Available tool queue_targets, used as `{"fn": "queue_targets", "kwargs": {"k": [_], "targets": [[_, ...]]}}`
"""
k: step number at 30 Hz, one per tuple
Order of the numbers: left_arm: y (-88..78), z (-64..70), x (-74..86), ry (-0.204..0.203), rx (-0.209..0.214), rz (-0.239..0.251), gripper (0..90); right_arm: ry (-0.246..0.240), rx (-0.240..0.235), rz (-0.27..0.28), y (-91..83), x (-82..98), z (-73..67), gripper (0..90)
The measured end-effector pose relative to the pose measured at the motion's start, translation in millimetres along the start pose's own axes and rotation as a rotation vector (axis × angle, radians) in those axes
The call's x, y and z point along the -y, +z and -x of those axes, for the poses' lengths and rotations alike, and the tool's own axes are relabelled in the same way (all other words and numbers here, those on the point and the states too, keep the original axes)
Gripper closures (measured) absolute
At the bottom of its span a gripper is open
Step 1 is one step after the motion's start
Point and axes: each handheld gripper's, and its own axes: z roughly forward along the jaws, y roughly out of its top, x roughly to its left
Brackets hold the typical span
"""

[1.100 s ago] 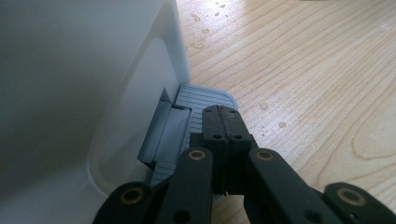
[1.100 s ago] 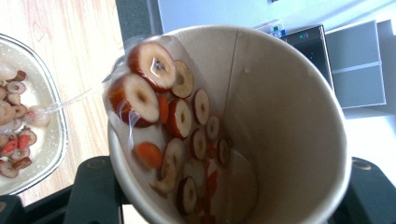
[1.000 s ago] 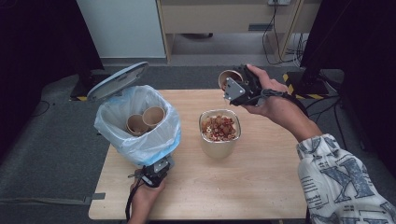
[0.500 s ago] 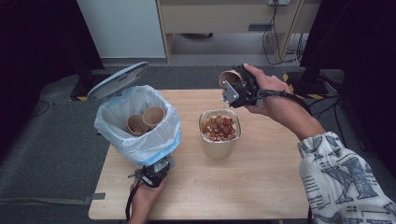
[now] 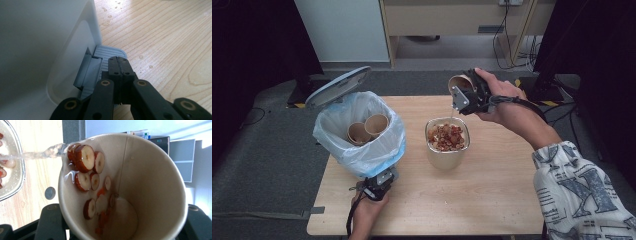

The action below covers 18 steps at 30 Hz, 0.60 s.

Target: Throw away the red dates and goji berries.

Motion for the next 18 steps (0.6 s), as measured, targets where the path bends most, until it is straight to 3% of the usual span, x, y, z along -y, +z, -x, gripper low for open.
{"fn": "queue_targets", "kwargs": {"k": [18], "targets": [[0.1, -0.3, -0.1, 0.005, 0.002, 0.001, 89.1, 0.01, 0.006, 0.004, -1.6, 2.3, 1.3, 36.9]]}}
